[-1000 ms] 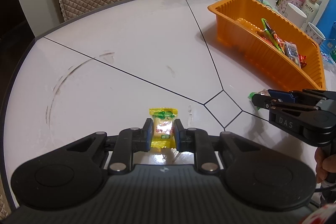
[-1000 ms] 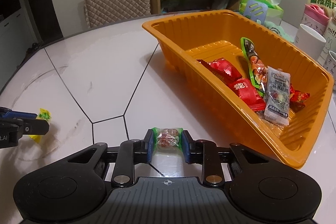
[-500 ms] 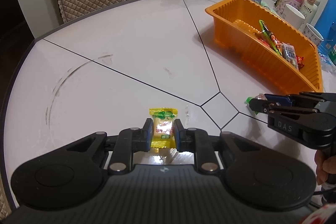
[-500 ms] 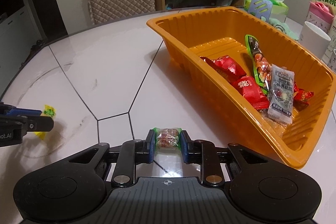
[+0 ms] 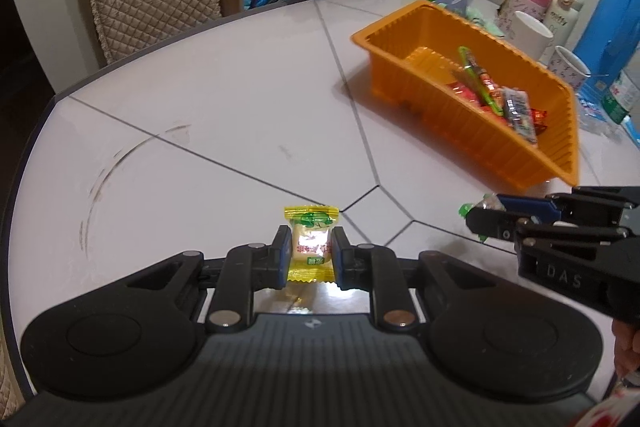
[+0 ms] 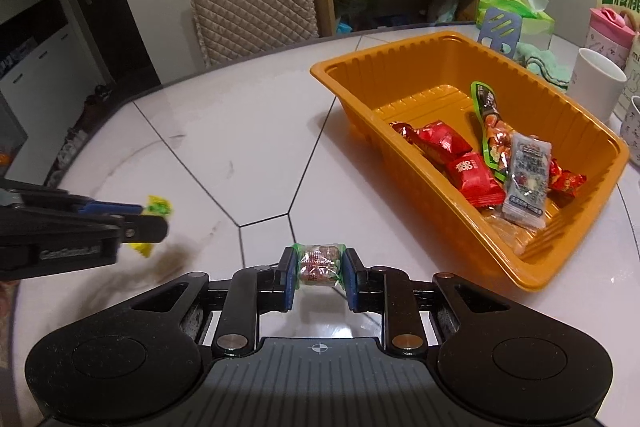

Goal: Organize snacks
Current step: 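Carry the yellow packet and green candy over the orange tray with both tools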

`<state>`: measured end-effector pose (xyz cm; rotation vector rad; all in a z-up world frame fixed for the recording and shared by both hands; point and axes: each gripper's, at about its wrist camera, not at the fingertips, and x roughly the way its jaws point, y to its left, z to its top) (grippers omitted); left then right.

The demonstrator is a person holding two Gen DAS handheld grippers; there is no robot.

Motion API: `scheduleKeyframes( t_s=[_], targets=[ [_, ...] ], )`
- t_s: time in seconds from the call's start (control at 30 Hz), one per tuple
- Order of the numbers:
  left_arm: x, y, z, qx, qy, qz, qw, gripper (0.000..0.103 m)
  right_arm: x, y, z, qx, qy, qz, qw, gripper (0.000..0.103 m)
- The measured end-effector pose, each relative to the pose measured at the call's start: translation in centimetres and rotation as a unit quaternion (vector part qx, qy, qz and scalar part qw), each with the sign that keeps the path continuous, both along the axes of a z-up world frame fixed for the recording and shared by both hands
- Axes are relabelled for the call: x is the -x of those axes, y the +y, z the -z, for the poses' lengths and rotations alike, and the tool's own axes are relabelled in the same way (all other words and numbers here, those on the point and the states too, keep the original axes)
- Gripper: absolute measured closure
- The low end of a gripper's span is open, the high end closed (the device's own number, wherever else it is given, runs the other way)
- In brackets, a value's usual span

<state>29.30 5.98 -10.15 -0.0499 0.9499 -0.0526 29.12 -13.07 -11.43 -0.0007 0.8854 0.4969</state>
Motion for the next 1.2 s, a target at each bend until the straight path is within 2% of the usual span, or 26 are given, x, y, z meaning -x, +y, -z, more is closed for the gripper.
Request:
scheduleKeyframes(
  t_s=[0.33, 0.53, 0.87, 1.2],
  targets=[
    [0.5, -3.8, -2.3, 0.013, -0.014, 0.044, 0.9989, 0.084, 2.6, -3.8, -2.2, -0.009, 0.012, 0.026, 1.000, 0.079],
    [-0.1, -6.5, -3.2, 0.011, -0.024, 0.075, 0.9969, 0.084, 2.9, -7.2, -3.4, -0.007, 0.002, 0.056, 0.998, 0.079],
    [-1.8, -10.6, -4.5, 0.002, -0.042, 0.106, 0.9934, 0.084, 1.3, -13.2, -5.1, -0.007, -0.023, 0.102, 0.994, 0.078],
    [-5.1, -13.4, -4.9, -0.014, -0.058, 0.115, 0.9916, 0.084, -2.1, -17.8, -5.4, -0.025, -0.038, 0.116, 0.992, 0.078]
  ],
)
